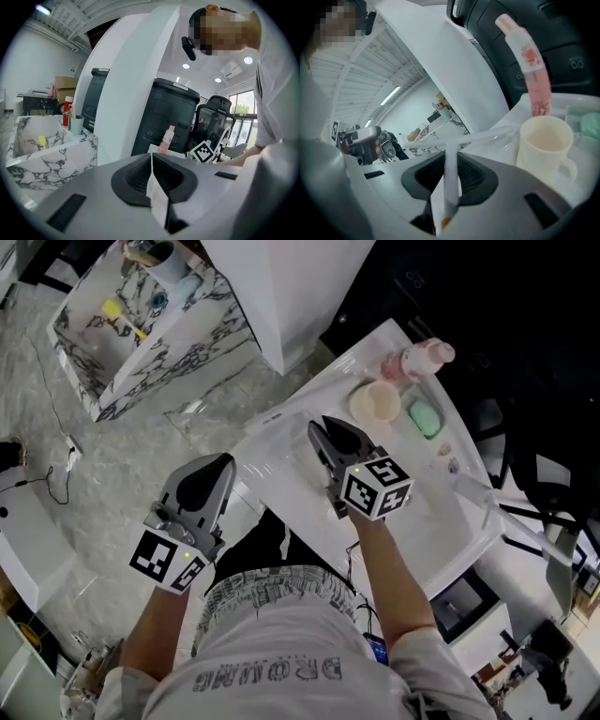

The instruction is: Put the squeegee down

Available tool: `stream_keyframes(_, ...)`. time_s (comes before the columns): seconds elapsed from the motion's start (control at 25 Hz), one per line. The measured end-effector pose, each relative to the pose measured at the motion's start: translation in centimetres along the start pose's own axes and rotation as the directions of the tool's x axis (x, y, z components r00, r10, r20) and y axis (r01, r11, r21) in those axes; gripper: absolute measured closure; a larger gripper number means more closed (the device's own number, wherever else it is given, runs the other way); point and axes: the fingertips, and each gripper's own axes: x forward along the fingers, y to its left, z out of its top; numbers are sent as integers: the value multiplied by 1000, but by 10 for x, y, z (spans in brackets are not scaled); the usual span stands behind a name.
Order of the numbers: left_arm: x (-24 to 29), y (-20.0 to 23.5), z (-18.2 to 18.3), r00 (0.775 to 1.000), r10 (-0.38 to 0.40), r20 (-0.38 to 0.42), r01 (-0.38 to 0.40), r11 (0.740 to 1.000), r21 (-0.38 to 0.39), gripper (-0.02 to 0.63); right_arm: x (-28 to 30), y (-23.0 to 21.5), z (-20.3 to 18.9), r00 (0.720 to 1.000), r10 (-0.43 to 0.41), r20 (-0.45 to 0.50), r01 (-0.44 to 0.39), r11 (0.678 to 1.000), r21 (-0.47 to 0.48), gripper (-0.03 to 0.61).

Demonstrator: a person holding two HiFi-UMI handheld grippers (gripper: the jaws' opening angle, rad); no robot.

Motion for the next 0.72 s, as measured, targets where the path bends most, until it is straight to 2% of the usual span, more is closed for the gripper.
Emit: stream_keyframes(0.72, -2, 3, -16, 1000, 8, -21, -9, 1000, -23, 591, 10, -9, -15, 999, -29, -26, 28, 1000, -13, 488)
